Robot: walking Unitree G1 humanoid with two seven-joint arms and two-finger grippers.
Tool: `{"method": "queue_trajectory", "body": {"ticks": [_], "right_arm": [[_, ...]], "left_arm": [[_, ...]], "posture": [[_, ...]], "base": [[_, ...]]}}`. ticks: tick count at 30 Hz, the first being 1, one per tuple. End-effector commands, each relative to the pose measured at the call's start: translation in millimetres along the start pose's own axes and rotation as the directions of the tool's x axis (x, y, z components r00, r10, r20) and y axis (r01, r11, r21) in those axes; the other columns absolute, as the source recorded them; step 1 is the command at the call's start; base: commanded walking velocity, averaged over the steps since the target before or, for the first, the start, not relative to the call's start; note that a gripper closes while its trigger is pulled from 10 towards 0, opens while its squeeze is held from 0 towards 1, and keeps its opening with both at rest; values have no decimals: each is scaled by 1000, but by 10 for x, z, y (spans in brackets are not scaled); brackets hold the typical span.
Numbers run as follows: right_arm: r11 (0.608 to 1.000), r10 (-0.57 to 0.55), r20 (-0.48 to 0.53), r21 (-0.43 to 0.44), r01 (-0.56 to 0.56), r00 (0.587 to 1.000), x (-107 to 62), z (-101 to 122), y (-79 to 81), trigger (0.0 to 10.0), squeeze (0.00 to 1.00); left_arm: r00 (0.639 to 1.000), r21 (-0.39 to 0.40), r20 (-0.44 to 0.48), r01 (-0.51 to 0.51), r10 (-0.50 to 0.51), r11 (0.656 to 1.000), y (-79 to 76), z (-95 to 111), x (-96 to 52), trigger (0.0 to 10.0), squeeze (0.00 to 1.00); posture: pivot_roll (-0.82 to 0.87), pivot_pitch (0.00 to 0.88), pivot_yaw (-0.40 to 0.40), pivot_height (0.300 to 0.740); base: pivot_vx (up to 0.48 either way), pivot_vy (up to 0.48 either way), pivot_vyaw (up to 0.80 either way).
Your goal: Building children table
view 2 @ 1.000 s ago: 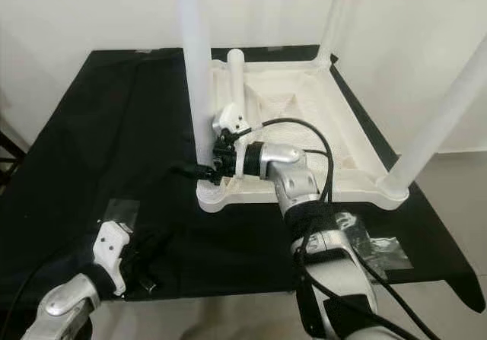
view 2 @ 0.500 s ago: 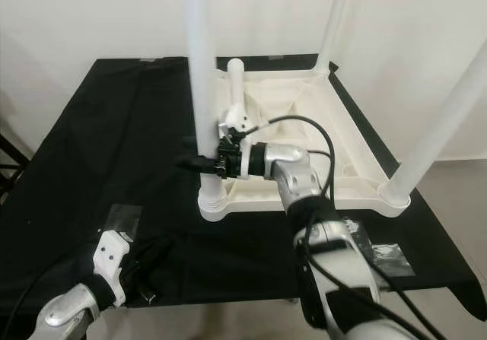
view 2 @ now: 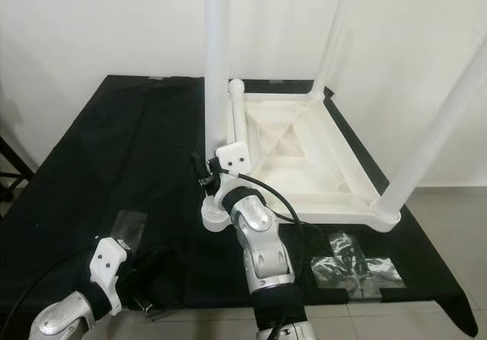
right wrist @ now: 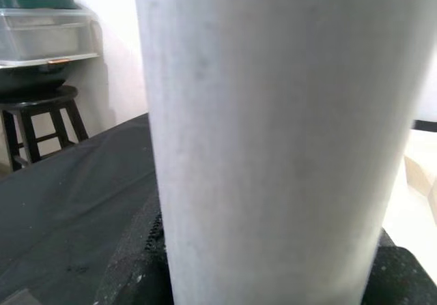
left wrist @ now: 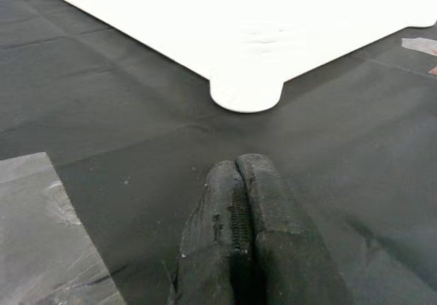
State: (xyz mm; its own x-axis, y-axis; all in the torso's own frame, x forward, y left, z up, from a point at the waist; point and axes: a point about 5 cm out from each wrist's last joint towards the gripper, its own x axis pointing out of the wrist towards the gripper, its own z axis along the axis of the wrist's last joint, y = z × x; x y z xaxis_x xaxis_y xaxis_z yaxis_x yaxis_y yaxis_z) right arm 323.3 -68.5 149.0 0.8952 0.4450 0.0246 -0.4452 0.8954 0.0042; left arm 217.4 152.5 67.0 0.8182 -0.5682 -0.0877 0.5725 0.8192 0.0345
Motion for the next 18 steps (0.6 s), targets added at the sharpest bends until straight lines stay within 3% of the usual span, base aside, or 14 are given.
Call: {"method": "queue_trajectory", "body": {"ticks": [1, 5, 6, 7, 8, 10, 11, 14, 16, 17, 18], "right_arm": [[997, -41, -197, 58, 53, 980, -53, -412, -71, 0, 0], [997, -59, -194, 38, 68, 979, -16, -349, -120, 0, 0], [998, -45, -185, 36, 53, 982, 14, -311, -154, 10000, 0], [998, -45, -185, 36, 53, 982, 14, -311, -154, 10000, 0], [998, 33, -127, 56, -26, 991, 35, -148, -158, 10000, 824], [997, 52, -111, 60, -46, 992, 34, -106, -152, 10000, 824], [978, 204, -39, 41, -202, 978, 55, 100, -230, 10000, 1000], [940, 342, 2, -20, -342, 940, 72, 297, -373, 10000, 1000], [930, 367, 3, -31, -366, 930, 75, 325, -402, 10000, 1000], [874, 482, -12, -68, -482, 876, 80, 415, -499, 10000, 0], [874, 482, -12, -68, -482, 876, 80, 415, -499, 10000, 0]], "left_arm": [[1000, 0, -17, 4, -4, 1000, 28, -18, -10, 10000, 0], [1000, 6, -14, -5, 6, 1000, 41, -13, -11, 10000, 0], [1000, 8, -14, -9, 9, 1000, 50, -12, -11, 10000, 0], [1000, 8, -14, -9, 9, 1000, 50, -12, -11, 10000, 0], [1000, 12, -16, -5, 5, 1000, 59, -9, -11, 10000, 0], [1000, 13, -16, -3, 4, 1000, 61, -8, -11, 10000, 0], [1000, 9, -15, 13, -13, 1000, 63, -2, -20, 10000, 0], [999, 9, -16, 37, -36, 999, 56, 5, -23, 10000, 0], [999, 10, -17, 45, -44, 999, 52, 6, -23, 10000, 0], [998, 12, -14, 65, -65, 998, 46, 17, -20, 10000, 0], [998, 12, -14, 65, -65, 998, 46, 17, -20, 10000, 0]], "posture": [[28, 56, -8, 740], [34, 51, -4, 740], [47, 45, 2, 740], [47, 45, 2, 740], [53, 41, 3, 740], [53, 41, 3, 740], [58, 34, 1, 740], [58, 32, 1, 740], [59, 31, 1, 740], [65, 25, -6, 740], [65, 25, -6, 740]], "base": [[0, 0, 0], [0, 0, 0], [0, 0, 0], [0, 0, 0], [0, 0, 0], [0, 0, 0], [0, 0, 0], [0, 0, 0], [0, 0, 0], [0, 0, 0], [0, 0, 0]]}}
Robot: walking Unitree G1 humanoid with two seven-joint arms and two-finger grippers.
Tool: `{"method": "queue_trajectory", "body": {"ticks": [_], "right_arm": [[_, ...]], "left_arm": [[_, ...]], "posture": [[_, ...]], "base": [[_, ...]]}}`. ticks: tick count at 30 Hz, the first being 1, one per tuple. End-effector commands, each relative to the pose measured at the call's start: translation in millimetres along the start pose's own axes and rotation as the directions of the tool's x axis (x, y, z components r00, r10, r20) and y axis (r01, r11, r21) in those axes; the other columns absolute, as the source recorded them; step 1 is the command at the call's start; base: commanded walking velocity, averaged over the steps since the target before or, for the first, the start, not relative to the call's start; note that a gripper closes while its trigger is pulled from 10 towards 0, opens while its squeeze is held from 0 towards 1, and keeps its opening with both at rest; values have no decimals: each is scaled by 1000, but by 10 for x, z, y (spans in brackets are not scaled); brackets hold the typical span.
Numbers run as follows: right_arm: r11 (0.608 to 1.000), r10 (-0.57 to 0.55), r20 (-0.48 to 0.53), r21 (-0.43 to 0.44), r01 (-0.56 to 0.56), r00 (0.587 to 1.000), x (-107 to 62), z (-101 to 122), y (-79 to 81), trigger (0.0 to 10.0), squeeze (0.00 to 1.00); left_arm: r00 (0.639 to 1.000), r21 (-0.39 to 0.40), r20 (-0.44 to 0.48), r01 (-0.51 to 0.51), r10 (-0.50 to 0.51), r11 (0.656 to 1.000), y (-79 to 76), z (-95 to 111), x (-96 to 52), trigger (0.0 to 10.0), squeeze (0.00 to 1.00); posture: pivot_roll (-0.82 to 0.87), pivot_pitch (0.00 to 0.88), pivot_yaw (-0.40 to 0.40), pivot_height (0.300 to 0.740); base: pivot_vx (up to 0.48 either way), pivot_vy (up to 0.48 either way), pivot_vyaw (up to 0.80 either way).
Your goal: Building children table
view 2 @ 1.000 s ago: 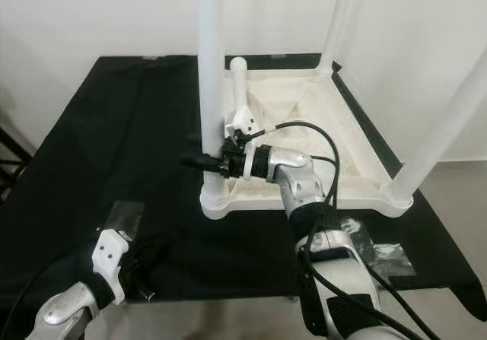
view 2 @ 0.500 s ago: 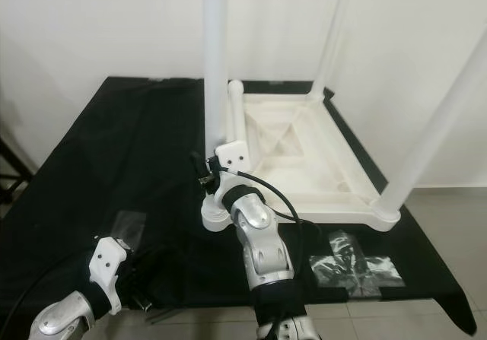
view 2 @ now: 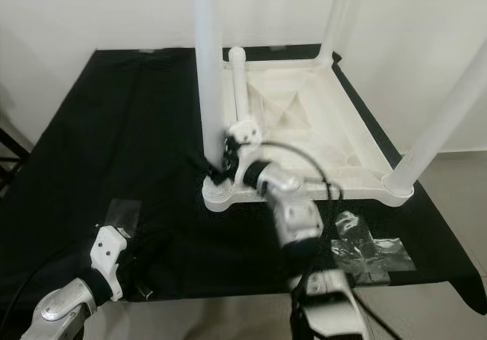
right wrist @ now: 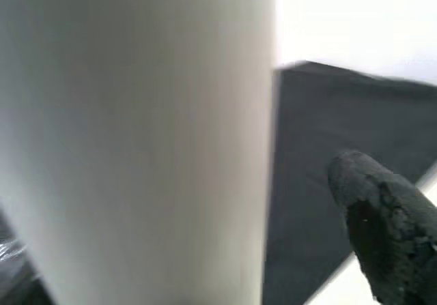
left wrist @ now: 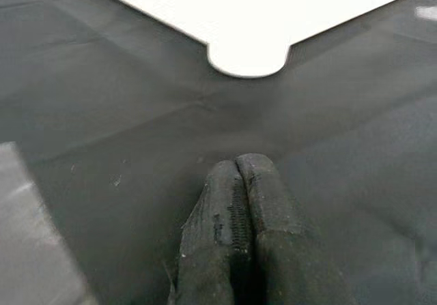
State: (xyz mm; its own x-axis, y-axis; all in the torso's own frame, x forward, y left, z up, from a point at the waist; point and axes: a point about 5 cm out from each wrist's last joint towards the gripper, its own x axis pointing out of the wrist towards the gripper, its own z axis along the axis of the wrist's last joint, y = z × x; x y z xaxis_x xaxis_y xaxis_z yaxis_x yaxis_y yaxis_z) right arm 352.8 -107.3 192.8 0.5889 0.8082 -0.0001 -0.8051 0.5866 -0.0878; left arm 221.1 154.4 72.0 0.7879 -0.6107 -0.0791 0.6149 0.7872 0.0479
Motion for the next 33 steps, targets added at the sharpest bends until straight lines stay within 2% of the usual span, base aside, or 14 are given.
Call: {"method": "queue_trajectory", "body": {"ticks": [1, 5, 8, 14, 15, 16, 19, 23, 29, 31, 32, 33], "right_arm": [[999, 53, 11, 4, -53, 999, -39, -6, -32, 10000, 0], [989, 148, -9, -13, -148, 989, -32, 27, -88, 10000, 0], [970, 242, -42, 21, -242, 969, -18, 19, -143, 10000, 0], [963, 268, -81, 35, -266, 960, 27, -12, -191, 10000, 0], [962, 270, -81, 65, -266, 959, 33, -34, -215, 1412, 0], [961, 271, -81, 81, -264, 959, 31, -47, -223, 0, 0], [967, 242, -108, 104, -231, 964, 12, -140, -240, 0, 0], [976, 187, -117, 131, -171, 975, -45, -254, -275, 0, 0], [991, 81, -137, 117, -65, 987, -125, -355, -324, 0, 0], [993, -47, -149, 104, 63, 988, -245, -531, -312, 0, 0], [965, -223, -186, 98, 244, 957, -305, -706, -267, 0, 0], [965, -223, -186, 98, 244, 957, -305, -706, -267, 0, 0]], "left_arm": [[1000, -5, -23, 17, -17, 1000, 6, -30, -34, 10000, 0], [1000, 35, -13, -6, 6, 999, 45, -5, -35, 10000, 0], [997, 94, 27, -75, 73, 993, 122, 46, -36, 10000, 0], [989, 119, 87, -132, 122, 984, 144, 111, -36, 10000, 0], [988, 124, 123, -113, 98, 986, 95, 149, -45, 10000, 0], [987, 128, 134, -102, 85, 987, 70, 161, -53, 10000, 0], [989, 130, 144, -63, 44, 989, -4, 168, -85, 10000, 0], [990, 89, 140, 14, -26, 996, -119, 148, -117, 10000, 0], [990, 90, 129, 48, -59, 995, -166, 132, -133, 10000, 0], [989, 82, 127, 66, -76, 994, -197, 125, -161, 10000, 0], [987, 71, 138, 78, -87, 994, -211, 141, -180, 10000, 0], [987, 71, 138, 78, -87, 994, -211, 141, -180, 10000, 0]], "posture": [[65, 25, -6, 740], [75, 19, -20, 740], [93, 16, -37, 740], [97, 16, -43, 740], [102, 17, -53, 740], [102, 18, -54, 740], [106, 20, -56, 740], [99, 24, -54, 740], [98, 29, -51, 740], [72, 42, -51, 740], [60, 51, -53, 740], [60, 51, -53, 740]], "base": [[0, 0, 0], [0, 0, 0], [0, 0, 0], [0, 0, 0], [0, 0, 0], [0, 0, 0], [0, 0, 0], [0, 0, 0], [0, 0, 0], [0, 0, 0], [0, 0, 0], [0, 0, 0]]}}
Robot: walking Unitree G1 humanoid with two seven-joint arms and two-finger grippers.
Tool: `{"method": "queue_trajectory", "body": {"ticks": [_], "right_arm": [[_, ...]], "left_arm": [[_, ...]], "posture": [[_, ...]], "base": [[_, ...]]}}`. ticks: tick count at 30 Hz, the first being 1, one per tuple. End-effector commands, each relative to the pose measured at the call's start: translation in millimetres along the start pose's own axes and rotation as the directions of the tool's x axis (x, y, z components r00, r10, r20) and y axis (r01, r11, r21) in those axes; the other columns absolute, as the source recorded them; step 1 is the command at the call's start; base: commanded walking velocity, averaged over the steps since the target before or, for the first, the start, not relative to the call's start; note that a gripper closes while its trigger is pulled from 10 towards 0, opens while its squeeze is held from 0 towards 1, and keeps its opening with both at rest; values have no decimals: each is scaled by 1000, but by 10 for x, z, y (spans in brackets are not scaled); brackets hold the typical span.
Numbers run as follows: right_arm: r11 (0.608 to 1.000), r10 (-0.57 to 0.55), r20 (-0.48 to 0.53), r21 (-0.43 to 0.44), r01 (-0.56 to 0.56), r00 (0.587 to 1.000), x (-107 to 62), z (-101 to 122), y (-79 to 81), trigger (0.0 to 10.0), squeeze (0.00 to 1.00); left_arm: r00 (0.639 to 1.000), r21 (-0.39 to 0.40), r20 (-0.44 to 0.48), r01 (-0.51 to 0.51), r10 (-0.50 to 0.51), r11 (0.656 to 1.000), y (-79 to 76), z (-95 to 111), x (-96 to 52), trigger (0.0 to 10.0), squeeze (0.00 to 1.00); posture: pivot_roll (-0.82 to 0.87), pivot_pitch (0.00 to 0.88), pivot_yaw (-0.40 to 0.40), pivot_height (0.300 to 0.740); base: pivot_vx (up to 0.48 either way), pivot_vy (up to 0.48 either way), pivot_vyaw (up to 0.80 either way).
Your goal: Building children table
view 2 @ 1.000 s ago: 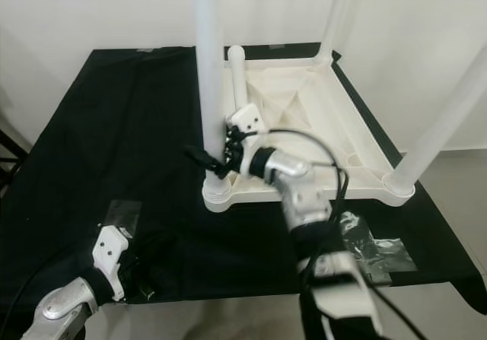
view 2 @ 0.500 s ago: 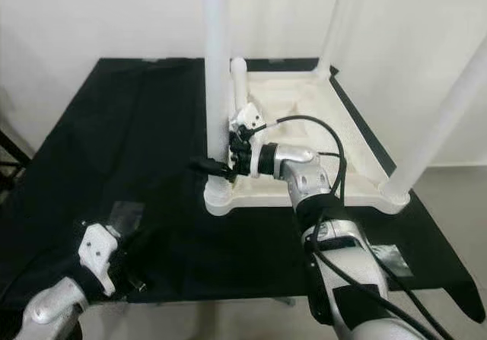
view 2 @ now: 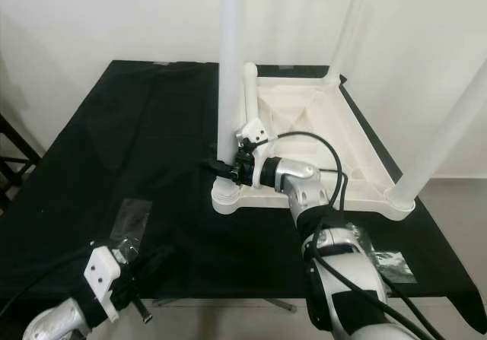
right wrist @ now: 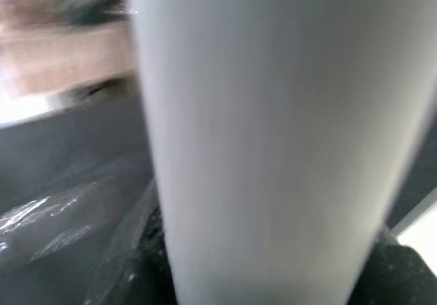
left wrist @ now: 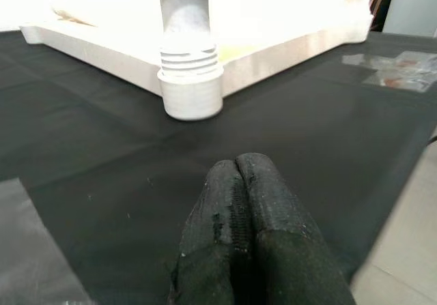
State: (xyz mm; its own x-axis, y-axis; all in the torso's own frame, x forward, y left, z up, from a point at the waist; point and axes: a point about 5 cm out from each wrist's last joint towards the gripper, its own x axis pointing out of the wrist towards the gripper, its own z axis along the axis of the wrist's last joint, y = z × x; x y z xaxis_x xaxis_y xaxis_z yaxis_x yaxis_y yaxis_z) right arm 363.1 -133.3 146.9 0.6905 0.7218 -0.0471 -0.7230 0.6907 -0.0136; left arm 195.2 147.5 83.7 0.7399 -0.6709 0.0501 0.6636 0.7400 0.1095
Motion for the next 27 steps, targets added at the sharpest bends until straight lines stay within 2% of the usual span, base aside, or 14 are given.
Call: {"method": "queue_trajectory", "body": {"ticks": [1, 3, 4, 6, 9, 10, 11, 12, 13, 17, 18, 23, 26, 27], "right_arm": [[970, -235, -140, 31, 242, 962, -183, -343, -88, 0, 0], [777, -607, -288, -19, 630, 740, -490, -705, 114, 0, 0], [803, -559, -318, 22, 596, 766, -521, -825, 470, 0, 0], [863, -443, -305, 111, 493, 843, -498, -855, 877, 0, 0], [869, -445, -260, 104, 483, 857, -456, -796, 823, 0, 0], [871, -462, -216, 72, 486, 860, -393, -709, 639, 0, 0], [879, -457, -188, 53, 473, 870, -344, -636, 547, 7255, 0], [886, -447, -175, 43, 461, 877, -315, -594, 504, 7255, 0], [890, -444, -165, 36, 455, 881, -299, -566, 477, 10000, 0], [931, -351, -141, 49, 360, 926, -187, -411, 410, 10000, 0], [937, -336, -133, 52, 345, 933, -175, -341, 423, 10000, 1000], [992, -117, -23, 44, 118, 993, -129, -3, 365, 10000, 1000], [999, -41, 10, 22, 41, 999, -133, 111, 307, 10000, 1000], [970, 235, 55, -81, -230, 970, -150, 425, 165, 10000, 0]], "left_arm": [[1000, -7, 16, 22, -22, 1000, -10, 44, -16, 10000, 0], [999, -9, 8, 40, -40, 999, -18, 30, -42, 10000, 0], [999, -40, 11, 47, -47, 998, -16, 12, -53, 10000, 0], [998, -80, 21, 54, -52, 995, -14, -3, -64, 10000, 0], [998, -108, 31, 64, -61, 992, -10, 2, -64, 10000, 0], [996, -139, 45, 77, -71, 987, 3, 12, -61, 10000, 0], [996, -161, 56, 84, -75, 983, 10, 19, -59, 10000, 0], [995, -173, 62, 87, -77, 981, 14, 23, -57, 10000, 0], [995, -180, 66, 89, -78, 980, 16, 25, -56, 10000, 0], [992, -224, 83, 116, -99, 968, 4, 29, -65, 10000, 0], [991, -232, 87, 121, -103, 965, 2, 31, -65, 10000, 0], [986, -244, 80, 159, -144, 957, -15, 21, -55, 10000, 0], [985, -251, 78, 171, -156, 953, -18, 14, -56, 10000, 0], [978, -262, 68, 207, -196, 943, -18, 1, -55, 10000, 0]], "posture": [[59, 53, -52, 740], [52, 60, -44, 740], [41, 73, -39, 740], [41, 73, -39, 740], [20, 69, -29, 740], [16, 62, -26, 740], [16, 59, -28, 740], [16, 59, -28, 740], [16, 59, -28, 740], [24, 56, -32, 740], [26, 55, -32, 740], [33, 49, -35, 740], [36, 43, -36, 740], [41, 33, -38, 740]], "base": [[0, 0, 0], [0, 0, 0], [0, 0, 0], [0, 0, 0], [0, 0, 0], [0, 0, 0], [0, 0, 0], [0, 0, 0], [0, 0, 0], [0, 0, 0], [0, 0, 0], [0, 0, 0], [0, 0, 0], [0, 0, 0]]}}
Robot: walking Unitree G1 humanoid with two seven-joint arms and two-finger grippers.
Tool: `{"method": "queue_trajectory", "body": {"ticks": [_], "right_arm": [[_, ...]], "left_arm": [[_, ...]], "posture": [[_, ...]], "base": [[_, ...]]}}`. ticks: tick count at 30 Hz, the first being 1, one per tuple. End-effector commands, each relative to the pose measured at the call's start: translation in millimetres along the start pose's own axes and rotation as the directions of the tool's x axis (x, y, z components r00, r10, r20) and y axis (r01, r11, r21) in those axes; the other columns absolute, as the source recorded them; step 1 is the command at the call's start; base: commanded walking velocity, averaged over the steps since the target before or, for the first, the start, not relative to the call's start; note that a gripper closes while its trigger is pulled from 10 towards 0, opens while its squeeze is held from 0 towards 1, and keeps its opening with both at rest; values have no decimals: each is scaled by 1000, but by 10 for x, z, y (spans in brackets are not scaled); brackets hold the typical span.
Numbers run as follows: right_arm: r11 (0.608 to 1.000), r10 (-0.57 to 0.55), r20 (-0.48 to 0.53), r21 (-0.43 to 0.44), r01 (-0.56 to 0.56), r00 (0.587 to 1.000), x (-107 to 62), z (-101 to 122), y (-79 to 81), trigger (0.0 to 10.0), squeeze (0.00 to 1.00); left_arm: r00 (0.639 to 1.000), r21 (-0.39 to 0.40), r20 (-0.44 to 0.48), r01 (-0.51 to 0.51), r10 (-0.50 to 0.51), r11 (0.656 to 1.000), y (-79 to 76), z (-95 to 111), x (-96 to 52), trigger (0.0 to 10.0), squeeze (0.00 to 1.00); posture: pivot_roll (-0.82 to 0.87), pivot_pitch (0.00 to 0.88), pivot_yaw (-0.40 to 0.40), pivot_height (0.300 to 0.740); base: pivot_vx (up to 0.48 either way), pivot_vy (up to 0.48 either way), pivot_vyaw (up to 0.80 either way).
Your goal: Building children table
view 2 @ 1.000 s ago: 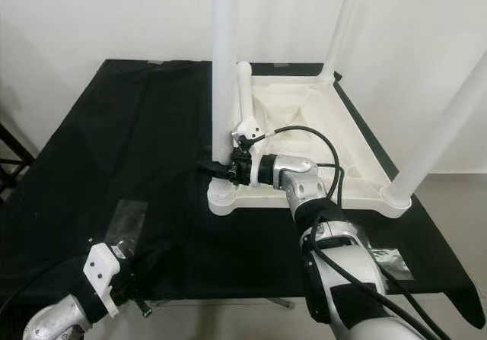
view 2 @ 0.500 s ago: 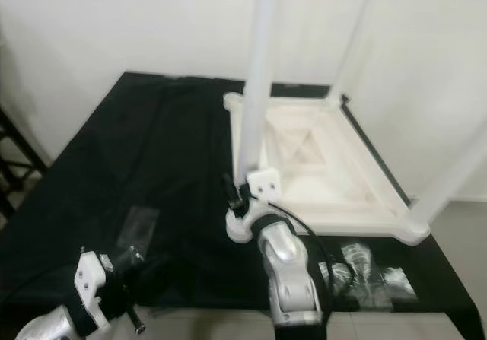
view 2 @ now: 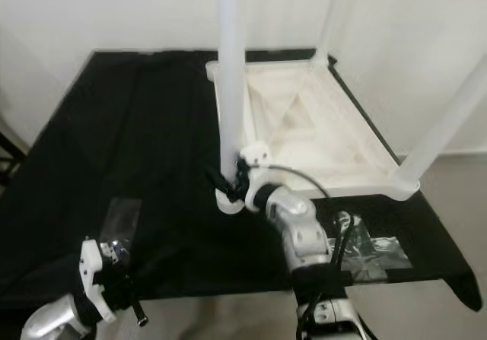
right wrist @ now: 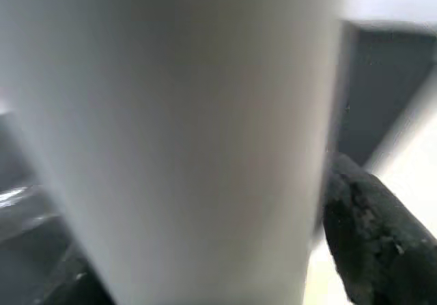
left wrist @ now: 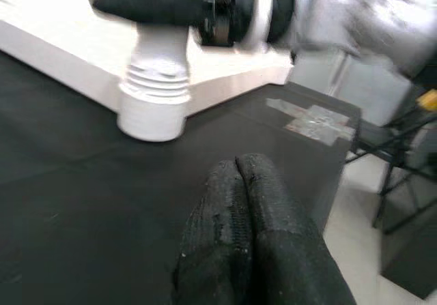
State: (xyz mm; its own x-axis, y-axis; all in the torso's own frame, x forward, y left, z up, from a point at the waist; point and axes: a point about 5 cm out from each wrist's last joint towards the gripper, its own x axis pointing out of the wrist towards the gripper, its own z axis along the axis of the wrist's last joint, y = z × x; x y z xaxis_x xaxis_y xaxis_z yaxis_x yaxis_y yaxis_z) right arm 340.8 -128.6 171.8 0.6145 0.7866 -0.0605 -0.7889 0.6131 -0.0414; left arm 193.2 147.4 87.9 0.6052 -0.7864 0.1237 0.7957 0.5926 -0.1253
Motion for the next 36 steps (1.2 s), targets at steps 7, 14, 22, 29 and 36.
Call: {"method": "queue_trajectory", "body": {"ticks": [7, 14, 22, 29, 36], "right_arm": [[940, 341, 46, -43, -339, 939, 37, 285, -82, 10000, 0], [920, 392, 31, -10, -392, 919, 136, 323, -99, 0, 0], [933, 356, 41, 32, -358, 933, 86, 185, -162, 0, 0], [966, 230, 41, 111, -234, 972, -173, -233, -75, 0, 0], [986, 96, -70, 140, -86, 993, -218, -583, 332, 0, 0]], "left_arm": [[996, -42, -58, 72, -75, 997, -18, -58, -36, 10000, 0], [992, -51, -69, 99, -102, 994, -39, -71, -36, 10000, 0], [994, -57, -60, 84, -87, 995, -57, -76, -45, 10000, 0], [999, -52, -27, 16, -17, 999, -11, -49, -73, 10000, 0], [1000, -43, -24, -9, 8, 999, 9, -28, -94, 10000, 0]], "posture": [[50, 19, -40, 740], [54, 12, -46, 740], [45, 24, -54, 740], [16, 53, -39, 740], [6, 69, -31, 740]], "base": [[0, 0, 0], [0, 0, 0], [0, 0, 0], [0, 0, 0], [0, 0, 0]]}}
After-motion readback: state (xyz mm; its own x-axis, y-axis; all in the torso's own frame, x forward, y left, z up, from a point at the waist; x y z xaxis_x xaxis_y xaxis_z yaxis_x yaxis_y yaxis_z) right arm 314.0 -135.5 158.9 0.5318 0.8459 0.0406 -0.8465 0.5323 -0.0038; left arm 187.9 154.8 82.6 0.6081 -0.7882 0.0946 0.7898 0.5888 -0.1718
